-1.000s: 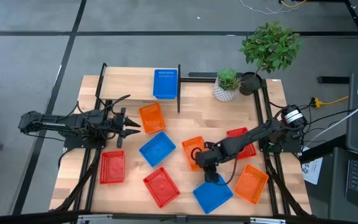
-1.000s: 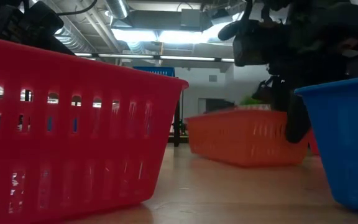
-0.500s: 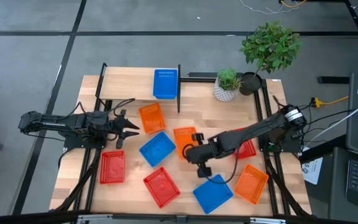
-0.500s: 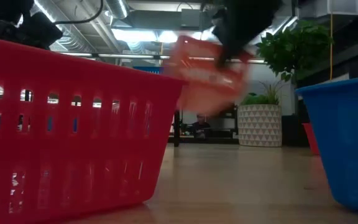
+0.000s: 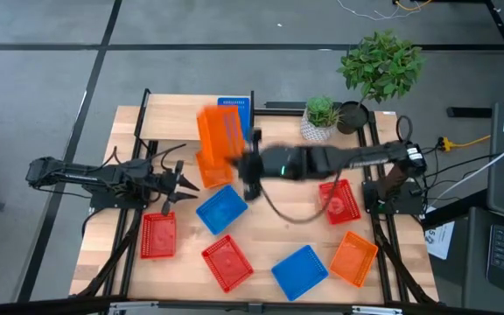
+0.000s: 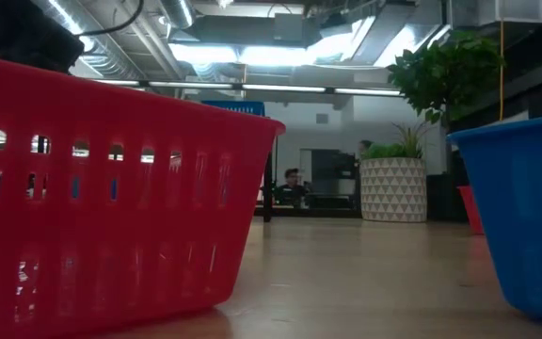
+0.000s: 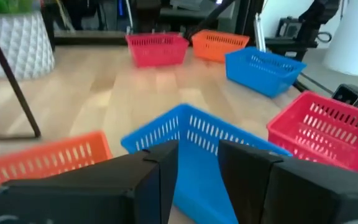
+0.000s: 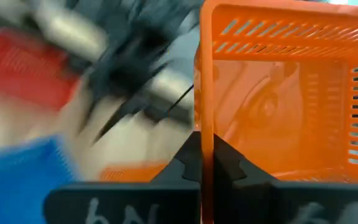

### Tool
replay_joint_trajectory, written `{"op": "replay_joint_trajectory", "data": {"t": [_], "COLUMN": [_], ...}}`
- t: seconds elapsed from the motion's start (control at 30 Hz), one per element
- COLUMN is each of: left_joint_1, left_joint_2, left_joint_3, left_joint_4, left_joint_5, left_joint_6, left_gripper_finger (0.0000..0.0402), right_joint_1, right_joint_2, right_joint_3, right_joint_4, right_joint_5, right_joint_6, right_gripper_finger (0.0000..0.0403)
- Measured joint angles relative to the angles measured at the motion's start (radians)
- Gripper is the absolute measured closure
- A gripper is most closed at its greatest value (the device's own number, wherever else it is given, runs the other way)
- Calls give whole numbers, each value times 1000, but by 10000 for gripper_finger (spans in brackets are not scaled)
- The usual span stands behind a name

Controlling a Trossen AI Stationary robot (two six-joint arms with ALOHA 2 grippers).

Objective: Stack baskets on shelf by color
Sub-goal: Put the middle orange bin on the shelf

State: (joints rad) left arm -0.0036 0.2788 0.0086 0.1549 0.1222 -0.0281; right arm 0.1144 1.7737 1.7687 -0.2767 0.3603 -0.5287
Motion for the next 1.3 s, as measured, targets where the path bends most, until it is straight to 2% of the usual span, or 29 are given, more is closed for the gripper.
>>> {"op": "replay_joint_trajectory", "data": {"t": [0.1,0.2,0.37,0.4,0.43,0.47,0.57,0.7,0.93,1.07,1.2,1.3], "left_joint_1": [0,0,0,0,0,0,-2,-2,-2,-2,-2,-2], "left_joint_2": [1,0,0,0,1,2,0,-1,-1,-1,-1,0], "left_joint_3": [0,0,0,0,0,0,0,0,0,5,94,206], "left_joint_4": [14,20,15,14,13,14,14,72,156,285,327,221], "left_joint_5": [0,0,0,0,0,0,5,7,20,20,-1,-45], "left_joint_6": [12,7,4,4,3,-3,-23,8,11,11,14,60], "left_gripper_finger": [295,295,295,295,295,295,295,295,295,295,295,295], "right_joint_1": [-100,-190,-281,-293,-307,-322,-370,-412,-410,-403,-395,-392], "right_joint_2": [22,103,337,364,360,354,355,395,476,526,532,539], "right_joint_3": [71,207,580,592,538,499,468,469,468,466,468,468], "right_joint_4": [143,210,140,170,267,280,185,76,6,-19,-19,-55], "right_joint_5": [-159,-307,-376,-380,-381,-385,-387,-477,-498,-494,-498,-493], "right_joint_6": [-4,15,28,27,31,30,132,238,266,268,267,267], "right_gripper_finger": [402,402,402,402,403,403,403,403,403,403,403,403]}}
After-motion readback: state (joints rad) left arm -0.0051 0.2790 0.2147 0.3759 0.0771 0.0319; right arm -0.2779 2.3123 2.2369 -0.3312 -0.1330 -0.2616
